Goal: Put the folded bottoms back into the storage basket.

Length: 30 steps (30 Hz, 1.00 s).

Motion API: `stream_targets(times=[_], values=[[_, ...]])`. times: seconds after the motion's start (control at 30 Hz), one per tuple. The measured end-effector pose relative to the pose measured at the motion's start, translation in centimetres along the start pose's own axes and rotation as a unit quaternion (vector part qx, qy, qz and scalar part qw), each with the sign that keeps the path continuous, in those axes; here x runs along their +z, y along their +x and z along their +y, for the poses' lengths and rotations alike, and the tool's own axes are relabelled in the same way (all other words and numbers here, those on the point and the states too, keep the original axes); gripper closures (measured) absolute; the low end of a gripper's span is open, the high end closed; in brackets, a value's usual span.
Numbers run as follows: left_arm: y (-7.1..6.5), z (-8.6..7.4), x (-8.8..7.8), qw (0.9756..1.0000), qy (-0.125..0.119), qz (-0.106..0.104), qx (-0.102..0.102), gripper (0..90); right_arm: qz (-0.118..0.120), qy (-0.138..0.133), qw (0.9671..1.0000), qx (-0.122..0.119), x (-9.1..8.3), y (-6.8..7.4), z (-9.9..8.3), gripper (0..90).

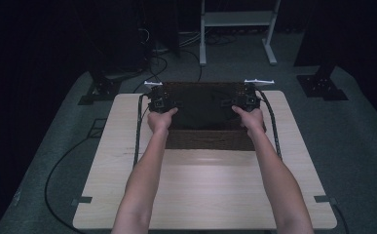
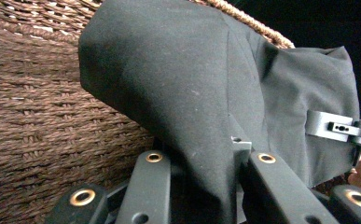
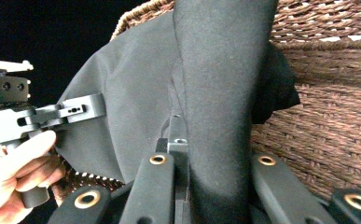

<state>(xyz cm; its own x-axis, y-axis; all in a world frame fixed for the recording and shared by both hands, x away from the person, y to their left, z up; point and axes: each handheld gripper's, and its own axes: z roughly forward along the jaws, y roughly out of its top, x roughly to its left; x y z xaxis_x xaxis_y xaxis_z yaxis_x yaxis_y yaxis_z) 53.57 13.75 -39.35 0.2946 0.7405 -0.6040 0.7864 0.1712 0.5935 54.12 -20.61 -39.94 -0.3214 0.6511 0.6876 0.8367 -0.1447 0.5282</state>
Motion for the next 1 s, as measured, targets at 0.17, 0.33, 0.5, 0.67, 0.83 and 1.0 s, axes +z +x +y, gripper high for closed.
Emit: stream_targets(times=[0.17, 0.33, 0.5, 0.67, 0.83, 1.0], values=[[0.0, 0.0, -0.2, 0.9999, -0.009, 0.006, -0.001, 74.9, -0.01, 0.007, 0.9999, -0.003, 0.1, 0.0, 0.0, 77.5], [0.0, -0.1, -0.4, 0.9996, -0.023, 0.016, 0.001, 72.9, -0.038, 0.029, 0.9987, -0.019, 0.6, 0.5, 0.1, 77.3], [0.0, -0.1, -0.5, 0.9993, -0.033, 0.018, 0.0, 71.8, -0.077, 0.048, 0.9954, -0.031, 1.0, 0.9, 0.2, 76.6], [0.0, -0.1, -0.7, 0.9991, -0.04, 0.015, -0.003, 71.5, -0.099, 0.052, 0.993, -0.037, 0.8, 1.0, 0.3, 75.0], [0.0, 0.1, -1.4, 0.9984, -0.055, 0.013, -0.004, 71.0, -0.112, 0.05, 0.9916, -0.042, 0.3, 0.9, 0.4, 73.0], [0.1, 0.4, -2.1, 0.9982, -0.059, 0.009, -0.007, 70.2, -0.107, 0.023, 0.9934, -0.033, -0.7, 0.9, 0.6, 73.0]])
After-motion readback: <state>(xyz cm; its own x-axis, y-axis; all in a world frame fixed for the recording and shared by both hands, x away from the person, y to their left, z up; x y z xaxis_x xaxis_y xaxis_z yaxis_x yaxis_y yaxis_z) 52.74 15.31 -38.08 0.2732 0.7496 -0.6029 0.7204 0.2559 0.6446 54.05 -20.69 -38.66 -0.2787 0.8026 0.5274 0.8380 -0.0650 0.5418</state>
